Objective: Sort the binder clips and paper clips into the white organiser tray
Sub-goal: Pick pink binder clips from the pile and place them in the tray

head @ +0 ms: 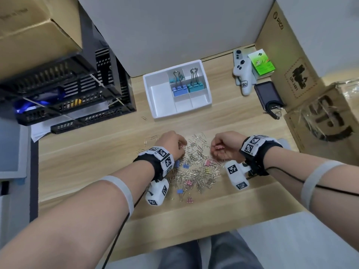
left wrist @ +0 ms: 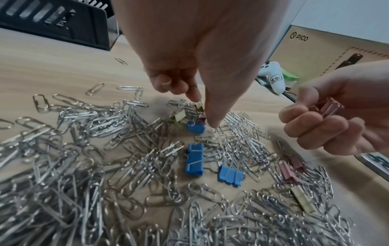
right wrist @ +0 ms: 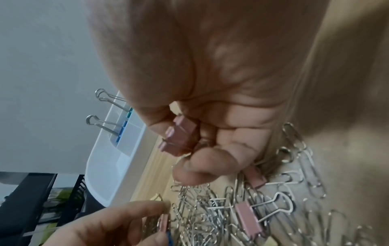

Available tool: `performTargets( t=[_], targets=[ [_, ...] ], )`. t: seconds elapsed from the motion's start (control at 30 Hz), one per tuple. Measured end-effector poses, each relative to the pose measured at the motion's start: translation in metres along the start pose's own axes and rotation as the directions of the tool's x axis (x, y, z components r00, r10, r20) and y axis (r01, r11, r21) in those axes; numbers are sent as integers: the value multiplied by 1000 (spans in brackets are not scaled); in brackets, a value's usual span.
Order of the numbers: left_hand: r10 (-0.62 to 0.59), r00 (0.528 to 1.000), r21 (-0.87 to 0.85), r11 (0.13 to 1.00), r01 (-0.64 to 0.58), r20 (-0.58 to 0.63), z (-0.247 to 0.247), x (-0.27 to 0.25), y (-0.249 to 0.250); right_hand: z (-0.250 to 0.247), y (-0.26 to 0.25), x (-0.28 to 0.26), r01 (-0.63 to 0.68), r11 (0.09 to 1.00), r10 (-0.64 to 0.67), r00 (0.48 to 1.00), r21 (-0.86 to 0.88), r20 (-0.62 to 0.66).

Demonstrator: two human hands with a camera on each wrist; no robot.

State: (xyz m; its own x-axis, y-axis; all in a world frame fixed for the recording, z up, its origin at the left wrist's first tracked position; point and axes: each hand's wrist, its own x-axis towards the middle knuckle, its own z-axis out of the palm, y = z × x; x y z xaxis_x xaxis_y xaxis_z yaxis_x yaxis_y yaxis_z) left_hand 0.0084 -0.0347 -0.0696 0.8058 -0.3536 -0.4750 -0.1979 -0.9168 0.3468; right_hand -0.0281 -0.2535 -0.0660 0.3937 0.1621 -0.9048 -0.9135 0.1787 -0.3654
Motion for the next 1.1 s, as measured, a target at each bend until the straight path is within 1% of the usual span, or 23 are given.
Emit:
performTargets(
  t=[0.07,0.1,0.17,0.23,0.27,0.33,0.4,0.43,0.47,0.5,0.6,0.67,0.73,0.87,1.0,1.1],
  targets=[
    [22,1000,16,1000,-22,3,2,0,1,-3,1,2,109,992,-103,990,57,-95],
    [24,1000,25,999,-24,-1,3,-1,2,-5,1,2,151,988,-143,981,45,-134],
    [11,1000,9,1000,-11,-3,4,-1,3,-6,1,1,199,978,-206,962,-57,-181],
    [-3,1000,-20,1000,3,-1,3,-3,4,-8,-1,-1,224,945,-275,938,-238,-209],
    [-10,1000,-19,1000,10,6,1,-5,4,-8,-1,-2,233,901,-317,930,-366,-187],
    [-21,1000,-1,1000,21,12,-3,-7,4,-8,3,-5,233,744,-387,914,-627,-119],
    [-38,999,-19,999,38,-12,-8,-11,2,-7,10,-7,240,602,-468,879,-761,-93],
    [-48,998,-34,998,47,-30,-10,-14,2,-8,13,-8,222,514,-491,868,-828,-71],
    [-57,997,-44,998,55,-47,-13,-16,1,-8,15,-9,191,426,-492,869,-884,-49],
    [-67,996,-53,997,64,-57,-16,-20,0,-8,18,-9,165,359,-484,874,-918,-32],
    [-100,993,-110,990,92,-62,-22,-28,-3,-7,23,-9,119,234,-470,883,-965,-5],
    [-131,990,-153,981,122,-48,-24,-33,-6,-6,26,-6,97,179,-471,882,-979,1],
    [-157,987,-192,970,149,-28,-22,-38,-9,-4,29,-5,84,142,-476,879,-986,7],
    [-182,983,-244,954,173,-13,-21,-48,-15,-2,32,0,96,122,-505,863,-988,22],
    [-178,984,-273,947,172,4,-20,-55,-20,2,32,0,89,135,-525,851,-987,5],
    [-183,983,-286,942,175,0,-19,-59,-22,4,31,-3,100,142,-515,857,-985,13]
  ],
)
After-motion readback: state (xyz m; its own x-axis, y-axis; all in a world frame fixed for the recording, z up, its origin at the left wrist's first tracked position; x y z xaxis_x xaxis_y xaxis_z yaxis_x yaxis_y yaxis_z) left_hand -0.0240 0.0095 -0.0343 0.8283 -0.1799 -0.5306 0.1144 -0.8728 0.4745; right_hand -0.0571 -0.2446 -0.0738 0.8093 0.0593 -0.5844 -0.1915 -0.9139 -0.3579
